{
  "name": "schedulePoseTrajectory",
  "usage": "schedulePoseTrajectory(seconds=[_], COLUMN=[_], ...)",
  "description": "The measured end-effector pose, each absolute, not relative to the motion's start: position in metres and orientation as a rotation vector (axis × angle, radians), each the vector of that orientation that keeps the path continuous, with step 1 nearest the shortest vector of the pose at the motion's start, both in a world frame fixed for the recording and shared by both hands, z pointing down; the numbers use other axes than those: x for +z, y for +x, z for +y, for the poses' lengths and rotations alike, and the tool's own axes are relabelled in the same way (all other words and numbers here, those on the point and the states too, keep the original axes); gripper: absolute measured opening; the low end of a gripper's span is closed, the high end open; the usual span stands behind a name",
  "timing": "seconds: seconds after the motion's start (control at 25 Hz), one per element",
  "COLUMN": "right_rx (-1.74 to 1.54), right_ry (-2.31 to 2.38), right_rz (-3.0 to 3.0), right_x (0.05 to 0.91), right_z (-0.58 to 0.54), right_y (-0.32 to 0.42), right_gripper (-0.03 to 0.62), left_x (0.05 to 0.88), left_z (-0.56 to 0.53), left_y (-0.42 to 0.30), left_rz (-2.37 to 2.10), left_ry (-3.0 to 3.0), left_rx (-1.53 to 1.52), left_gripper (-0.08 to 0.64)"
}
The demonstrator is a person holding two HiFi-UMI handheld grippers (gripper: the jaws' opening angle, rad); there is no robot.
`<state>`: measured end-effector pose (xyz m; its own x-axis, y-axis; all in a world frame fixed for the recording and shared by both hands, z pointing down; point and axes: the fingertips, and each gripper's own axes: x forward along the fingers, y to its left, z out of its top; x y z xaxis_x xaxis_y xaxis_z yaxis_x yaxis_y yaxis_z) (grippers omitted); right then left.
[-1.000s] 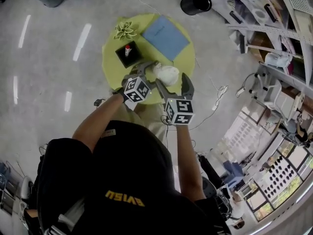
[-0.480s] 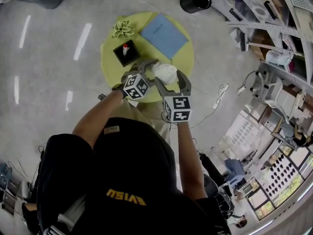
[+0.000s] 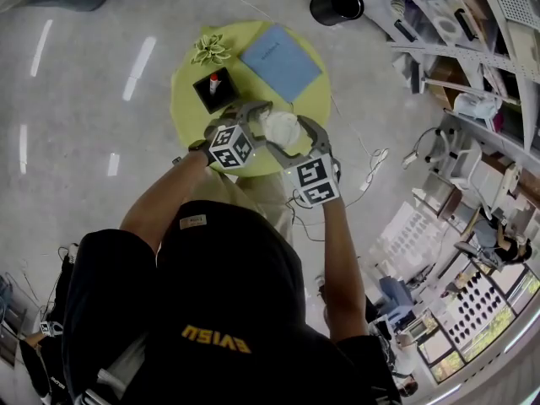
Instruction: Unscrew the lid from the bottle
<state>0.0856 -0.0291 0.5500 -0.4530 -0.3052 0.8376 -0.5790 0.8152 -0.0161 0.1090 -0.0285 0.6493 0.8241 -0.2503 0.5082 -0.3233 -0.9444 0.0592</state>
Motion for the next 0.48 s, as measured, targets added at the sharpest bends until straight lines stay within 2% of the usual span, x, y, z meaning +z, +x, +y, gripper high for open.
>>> schedulePoseTrajectory(seconds=[0.28, 0.48], right_rx=[0.260, 0.350], right_ry=[0.431, 0.584], right_rz=[-2.055, -2.078], right_x=[0.5489, 0.5509], right_z=[-0.0286, -0.0286], right_y=[0.0821, 0.0844], right_gripper=[0.385, 0.413], left_x=[0.6469, 0.6485], left_z=[-0.0283, -0.0285], left_y=[0.1058, 0.1045], left_rz=[-0.473, -0.488], left_ry=[2.860, 2.853], left_rx=[0.776, 0.782], left_gripper=[0.414, 0.414])
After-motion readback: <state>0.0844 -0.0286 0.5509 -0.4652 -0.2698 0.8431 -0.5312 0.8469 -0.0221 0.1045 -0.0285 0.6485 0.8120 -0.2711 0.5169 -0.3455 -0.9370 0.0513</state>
